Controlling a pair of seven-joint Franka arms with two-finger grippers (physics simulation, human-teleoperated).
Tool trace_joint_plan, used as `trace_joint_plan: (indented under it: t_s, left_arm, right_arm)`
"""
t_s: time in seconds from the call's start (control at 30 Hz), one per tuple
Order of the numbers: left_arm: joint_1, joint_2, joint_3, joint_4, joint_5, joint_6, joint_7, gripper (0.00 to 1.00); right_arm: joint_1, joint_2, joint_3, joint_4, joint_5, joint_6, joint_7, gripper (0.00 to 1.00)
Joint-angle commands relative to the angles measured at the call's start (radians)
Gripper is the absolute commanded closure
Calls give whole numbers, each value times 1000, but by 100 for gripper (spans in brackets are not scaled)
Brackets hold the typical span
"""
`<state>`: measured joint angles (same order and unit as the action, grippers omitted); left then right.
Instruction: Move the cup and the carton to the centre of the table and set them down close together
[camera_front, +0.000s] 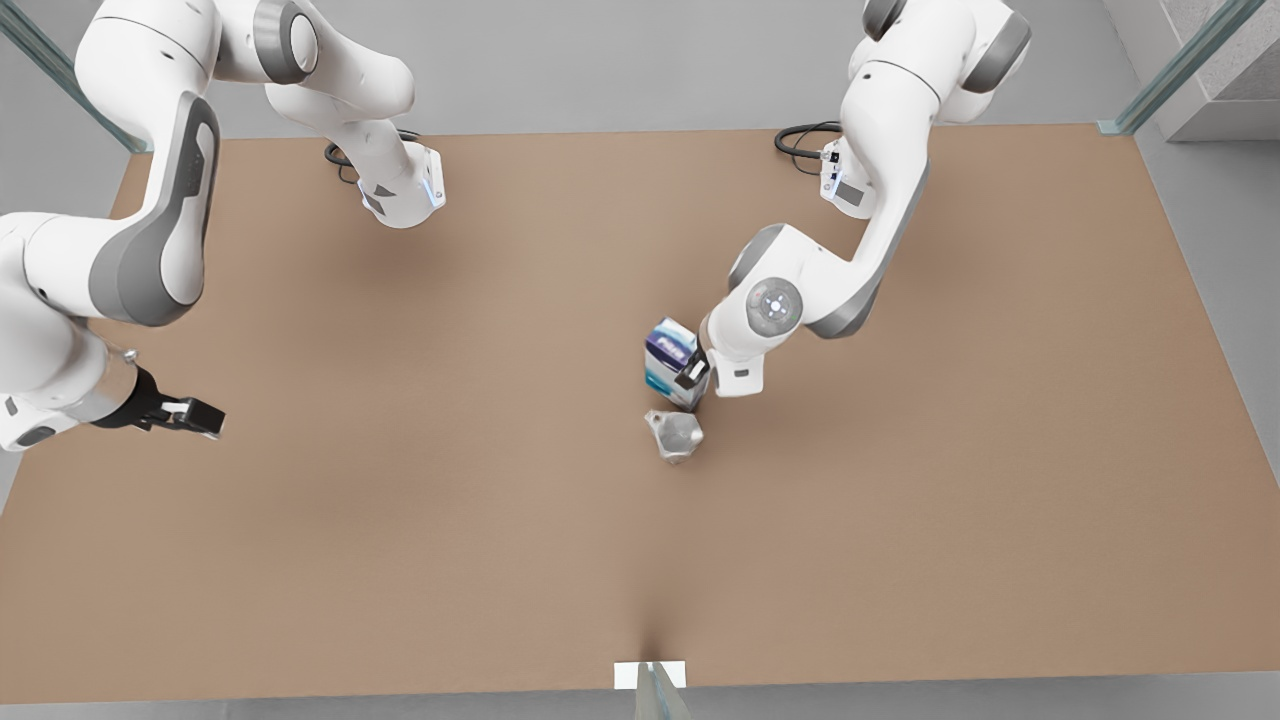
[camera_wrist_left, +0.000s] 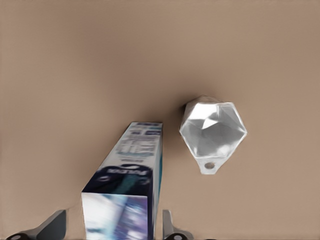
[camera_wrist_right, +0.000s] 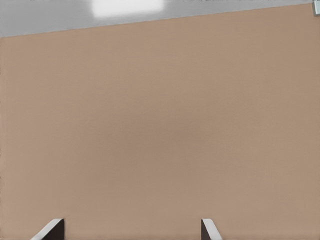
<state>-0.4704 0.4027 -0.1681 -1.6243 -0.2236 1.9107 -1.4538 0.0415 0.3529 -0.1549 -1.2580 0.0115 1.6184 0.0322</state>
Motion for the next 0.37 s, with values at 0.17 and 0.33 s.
trace_joint_plan:
  t_s: [0.17,0.33]
  left_arm:
    - [391,-191,209,202,214,-397,1120,0]
    - [466,-257,217,193,314,-423,1349,0]
  right_arm:
    - [3,-5,1,15,5,-5,-1,0]
    - [1,-2,1,15,5,-3,-1,0]
